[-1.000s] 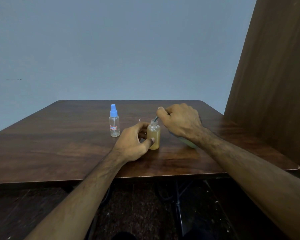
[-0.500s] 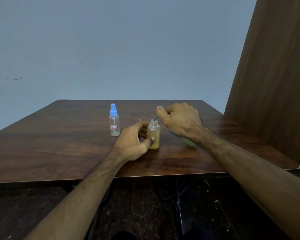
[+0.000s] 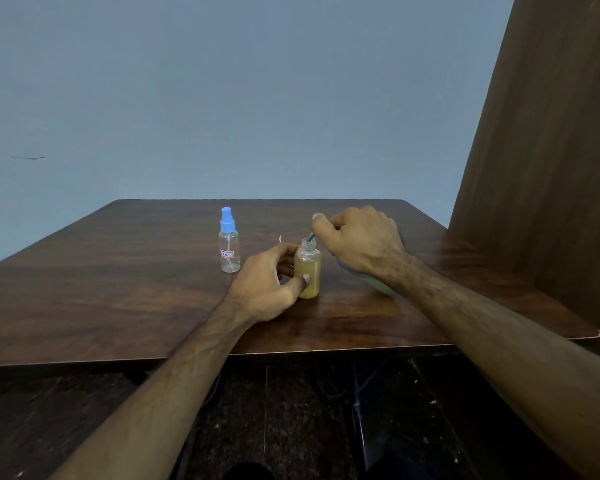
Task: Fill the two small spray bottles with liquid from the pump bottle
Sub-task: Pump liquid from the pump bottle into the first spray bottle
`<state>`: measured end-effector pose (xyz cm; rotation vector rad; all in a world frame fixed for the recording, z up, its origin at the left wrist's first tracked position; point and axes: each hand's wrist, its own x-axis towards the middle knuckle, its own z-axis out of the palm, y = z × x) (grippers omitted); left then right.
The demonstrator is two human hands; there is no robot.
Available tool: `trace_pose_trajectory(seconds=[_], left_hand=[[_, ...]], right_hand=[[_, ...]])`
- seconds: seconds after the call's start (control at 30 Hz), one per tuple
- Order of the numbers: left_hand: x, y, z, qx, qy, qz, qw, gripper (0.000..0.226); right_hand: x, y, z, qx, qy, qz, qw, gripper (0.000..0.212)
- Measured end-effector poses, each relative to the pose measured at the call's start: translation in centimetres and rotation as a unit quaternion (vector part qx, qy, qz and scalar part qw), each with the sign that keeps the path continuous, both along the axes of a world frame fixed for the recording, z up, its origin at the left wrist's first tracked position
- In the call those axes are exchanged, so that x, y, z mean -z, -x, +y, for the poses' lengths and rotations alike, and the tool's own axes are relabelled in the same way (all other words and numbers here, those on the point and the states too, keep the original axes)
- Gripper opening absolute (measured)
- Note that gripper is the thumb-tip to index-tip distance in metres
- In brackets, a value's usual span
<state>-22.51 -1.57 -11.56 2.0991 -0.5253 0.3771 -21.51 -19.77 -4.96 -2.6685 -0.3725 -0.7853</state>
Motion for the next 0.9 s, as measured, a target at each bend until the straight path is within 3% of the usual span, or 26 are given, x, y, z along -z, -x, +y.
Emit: trace_pose_trajectory(seconds=[0.9], left_hand=[[0.06,-0.03,-0.04,0.008,0.009,0.012,1.0,0.048]], right_hand=[[-0.01,-0.09,-0.4,-0.009,-0.011,-0.012,1.0,0.063]])
